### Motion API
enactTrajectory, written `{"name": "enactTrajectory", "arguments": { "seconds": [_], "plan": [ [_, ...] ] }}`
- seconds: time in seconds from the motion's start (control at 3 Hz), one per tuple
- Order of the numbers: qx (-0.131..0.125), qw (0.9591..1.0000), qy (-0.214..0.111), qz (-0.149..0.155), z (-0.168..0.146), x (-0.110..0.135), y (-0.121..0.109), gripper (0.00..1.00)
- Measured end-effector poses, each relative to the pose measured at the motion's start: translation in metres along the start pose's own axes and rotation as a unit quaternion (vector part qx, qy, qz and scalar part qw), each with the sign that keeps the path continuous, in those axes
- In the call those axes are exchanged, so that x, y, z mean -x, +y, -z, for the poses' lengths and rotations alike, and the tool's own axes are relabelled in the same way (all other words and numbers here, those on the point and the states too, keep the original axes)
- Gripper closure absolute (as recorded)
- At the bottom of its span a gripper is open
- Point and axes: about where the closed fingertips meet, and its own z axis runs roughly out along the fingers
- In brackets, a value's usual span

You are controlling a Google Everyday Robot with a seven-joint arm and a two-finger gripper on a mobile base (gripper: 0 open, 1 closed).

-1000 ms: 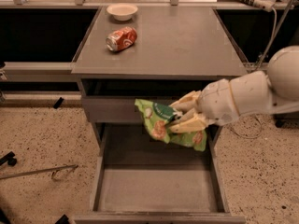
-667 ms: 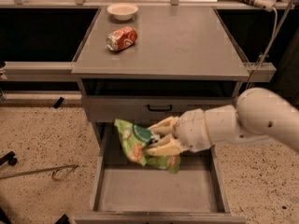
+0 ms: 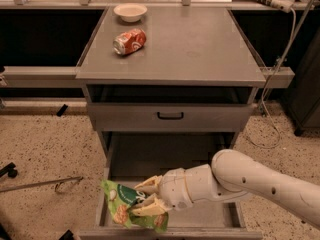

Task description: Place green rice chip bag into middle drawer

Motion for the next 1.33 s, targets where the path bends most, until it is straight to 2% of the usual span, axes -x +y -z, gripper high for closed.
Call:
{"name": "enactTrajectory", "arguments": {
  "seconds": [0.33,0.67,1.0,1.33],
  "plan": [
    [0.000,1.0000,0.000,0.000,0.000,0.000,0.000,1.00],
    [-0.008,0.9999,0.001,-0.015,-0.005,-0.015,-0.009,1.00],
    [-0.053,0.9977,0.016,-0.039,-0.012,-0.058,-0.049,1.00],
    [-0.123,0.9894,0.041,-0.066,-0.016,-0.102,-0.099,1.00]
  ]
}}
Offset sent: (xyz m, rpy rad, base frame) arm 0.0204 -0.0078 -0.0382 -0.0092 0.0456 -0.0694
